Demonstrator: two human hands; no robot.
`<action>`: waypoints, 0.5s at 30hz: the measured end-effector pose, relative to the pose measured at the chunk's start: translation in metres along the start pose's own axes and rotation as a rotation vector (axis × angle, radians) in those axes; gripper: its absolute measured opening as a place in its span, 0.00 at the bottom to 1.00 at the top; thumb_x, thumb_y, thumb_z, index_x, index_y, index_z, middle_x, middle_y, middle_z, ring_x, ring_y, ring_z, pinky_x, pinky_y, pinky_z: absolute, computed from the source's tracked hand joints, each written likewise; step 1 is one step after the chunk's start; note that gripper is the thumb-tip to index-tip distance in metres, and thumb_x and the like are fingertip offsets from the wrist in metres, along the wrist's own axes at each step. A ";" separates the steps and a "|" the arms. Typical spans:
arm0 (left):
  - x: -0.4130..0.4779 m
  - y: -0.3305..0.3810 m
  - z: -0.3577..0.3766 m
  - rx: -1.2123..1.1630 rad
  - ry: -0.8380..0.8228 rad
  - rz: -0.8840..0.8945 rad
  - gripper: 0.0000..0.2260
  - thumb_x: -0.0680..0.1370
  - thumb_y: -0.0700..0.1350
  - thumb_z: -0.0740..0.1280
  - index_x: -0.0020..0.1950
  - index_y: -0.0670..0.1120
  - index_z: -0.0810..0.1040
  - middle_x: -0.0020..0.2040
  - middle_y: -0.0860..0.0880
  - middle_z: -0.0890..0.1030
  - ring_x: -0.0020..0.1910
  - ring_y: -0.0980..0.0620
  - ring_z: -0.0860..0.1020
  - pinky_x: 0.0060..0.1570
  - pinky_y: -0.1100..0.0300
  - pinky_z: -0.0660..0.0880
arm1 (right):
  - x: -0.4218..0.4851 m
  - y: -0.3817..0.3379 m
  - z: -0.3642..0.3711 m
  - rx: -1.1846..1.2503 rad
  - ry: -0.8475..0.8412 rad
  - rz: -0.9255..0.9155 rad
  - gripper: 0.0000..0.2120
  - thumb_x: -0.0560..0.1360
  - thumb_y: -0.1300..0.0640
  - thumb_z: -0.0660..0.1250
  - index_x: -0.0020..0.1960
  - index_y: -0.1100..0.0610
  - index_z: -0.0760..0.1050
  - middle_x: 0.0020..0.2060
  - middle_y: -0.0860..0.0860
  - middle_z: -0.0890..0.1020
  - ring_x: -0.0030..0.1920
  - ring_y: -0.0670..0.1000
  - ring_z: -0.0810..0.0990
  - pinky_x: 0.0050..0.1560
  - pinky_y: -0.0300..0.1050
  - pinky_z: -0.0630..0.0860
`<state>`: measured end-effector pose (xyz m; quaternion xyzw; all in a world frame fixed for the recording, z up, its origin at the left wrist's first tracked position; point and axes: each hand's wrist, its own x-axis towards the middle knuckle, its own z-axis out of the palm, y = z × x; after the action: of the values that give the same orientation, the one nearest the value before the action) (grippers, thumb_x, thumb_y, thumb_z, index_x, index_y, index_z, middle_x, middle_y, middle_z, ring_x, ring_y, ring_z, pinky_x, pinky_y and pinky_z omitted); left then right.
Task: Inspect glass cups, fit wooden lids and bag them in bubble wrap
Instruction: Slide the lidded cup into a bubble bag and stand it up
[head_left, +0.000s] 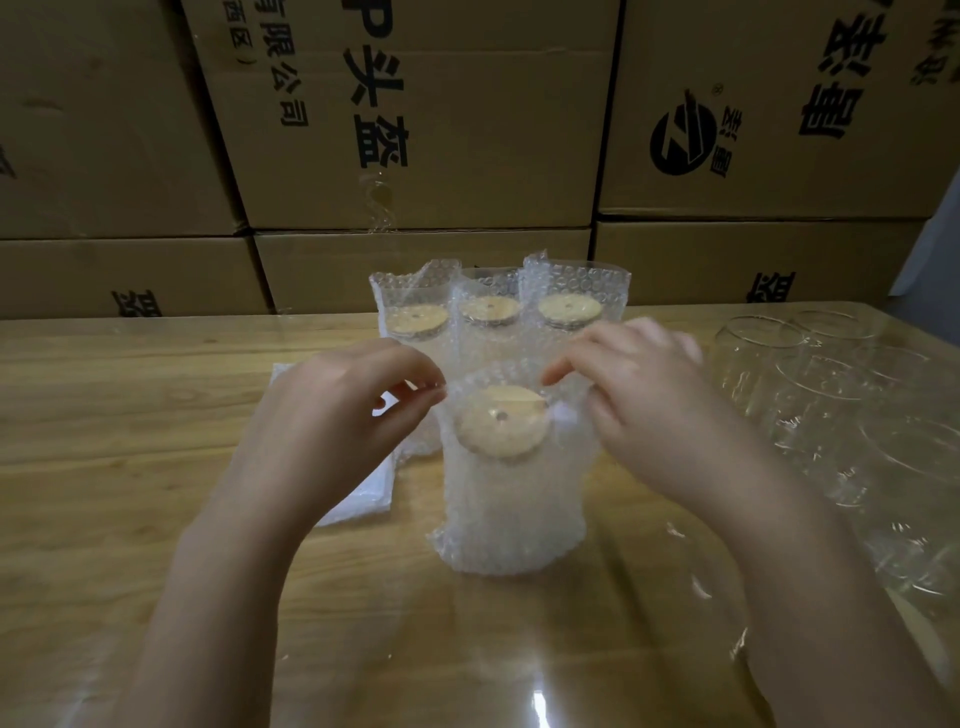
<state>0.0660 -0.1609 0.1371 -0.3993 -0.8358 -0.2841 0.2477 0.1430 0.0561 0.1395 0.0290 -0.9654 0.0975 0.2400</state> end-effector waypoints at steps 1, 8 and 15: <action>0.000 -0.001 0.000 0.006 0.006 -0.005 0.02 0.75 0.43 0.71 0.44 0.49 0.82 0.40 0.59 0.80 0.39 0.64 0.77 0.35 0.54 0.79 | -0.001 0.005 -0.003 -0.043 0.000 0.017 0.17 0.75 0.63 0.57 0.53 0.45 0.77 0.61 0.42 0.73 0.64 0.48 0.63 0.60 0.43 0.52; 0.000 -0.002 -0.002 0.059 0.036 -0.059 0.01 0.75 0.46 0.70 0.44 0.52 0.81 0.39 0.61 0.80 0.38 0.60 0.78 0.34 0.53 0.78 | -0.009 0.015 -0.021 0.109 -0.056 0.080 0.05 0.73 0.48 0.59 0.41 0.42 0.72 0.63 0.38 0.68 0.66 0.39 0.59 0.61 0.42 0.51; -0.002 -0.005 -0.007 0.126 0.058 -0.061 0.02 0.73 0.45 0.73 0.42 0.51 0.82 0.38 0.58 0.80 0.33 0.58 0.77 0.29 0.56 0.76 | -0.006 0.018 -0.020 0.080 0.048 0.097 0.04 0.77 0.52 0.64 0.44 0.46 0.75 0.60 0.42 0.73 0.64 0.46 0.67 0.65 0.50 0.60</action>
<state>0.0641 -0.1694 0.1393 -0.3490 -0.8562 -0.2499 0.2875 0.1554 0.0782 0.1511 -0.0106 -0.9549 0.1483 0.2569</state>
